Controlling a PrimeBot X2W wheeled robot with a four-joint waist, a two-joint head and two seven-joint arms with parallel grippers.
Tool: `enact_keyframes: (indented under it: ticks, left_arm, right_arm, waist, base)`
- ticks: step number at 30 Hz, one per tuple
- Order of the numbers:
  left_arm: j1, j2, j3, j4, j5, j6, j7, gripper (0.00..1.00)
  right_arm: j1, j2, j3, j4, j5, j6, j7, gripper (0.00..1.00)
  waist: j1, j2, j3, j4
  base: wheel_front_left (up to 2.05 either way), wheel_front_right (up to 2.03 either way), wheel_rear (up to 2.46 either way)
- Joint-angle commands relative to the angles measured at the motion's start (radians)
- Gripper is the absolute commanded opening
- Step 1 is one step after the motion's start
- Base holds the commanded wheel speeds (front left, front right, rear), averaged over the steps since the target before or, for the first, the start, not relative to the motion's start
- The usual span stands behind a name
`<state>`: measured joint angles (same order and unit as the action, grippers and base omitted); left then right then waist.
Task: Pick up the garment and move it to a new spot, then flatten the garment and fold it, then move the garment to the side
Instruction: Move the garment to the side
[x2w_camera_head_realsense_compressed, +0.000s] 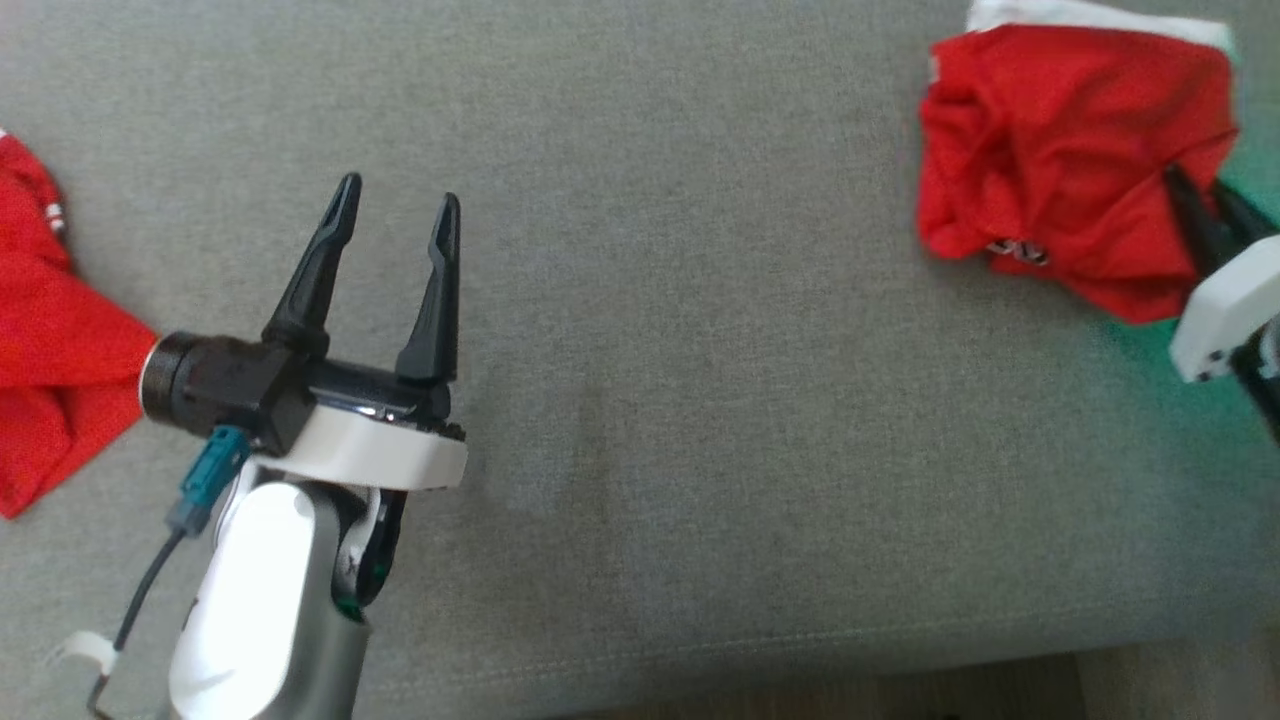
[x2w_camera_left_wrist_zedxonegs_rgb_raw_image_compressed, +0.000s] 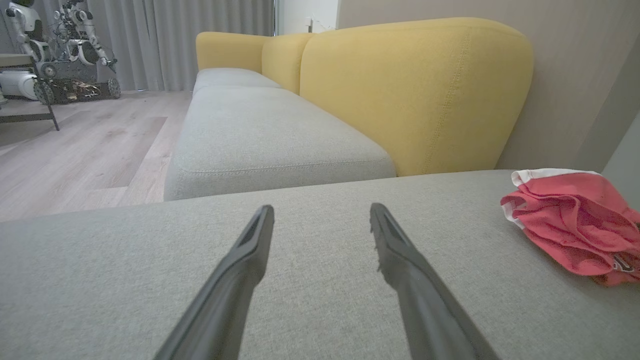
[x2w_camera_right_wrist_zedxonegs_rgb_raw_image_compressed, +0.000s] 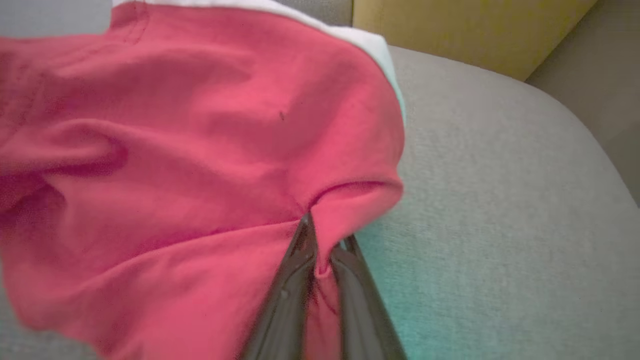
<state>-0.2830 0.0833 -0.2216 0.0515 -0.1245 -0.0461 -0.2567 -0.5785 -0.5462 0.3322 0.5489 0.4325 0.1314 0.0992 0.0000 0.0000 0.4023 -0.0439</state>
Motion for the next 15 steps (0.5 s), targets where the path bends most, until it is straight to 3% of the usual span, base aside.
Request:
enact_keyframes:
  ticks: [1, 15]
  left_arm:
    - [-0.035, 0.018, 0.021, -0.041, 0.01, -0.007, -0.005, 1.0]
    - [-0.083, 0.042, 0.013, -0.061, 0.025, -0.015, -0.005, 1.0]
  right_arm:
    - [-0.012, -0.057, 0.009, -0.025, 0.009, -0.001, 0.012, 0.0]
    - [-0.076, -0.314, 0.098, -0.183, 0.062, -0.001, 0.11, 0.0]
  waist:
    - [0.0, 0.0, 0.02, -0.009]
    - [0.0, 0.0, 0.122, -0.066]
  base:
    - [0.0, 0.0, 0.0]
    - [0.0, 0.0, 0.0]
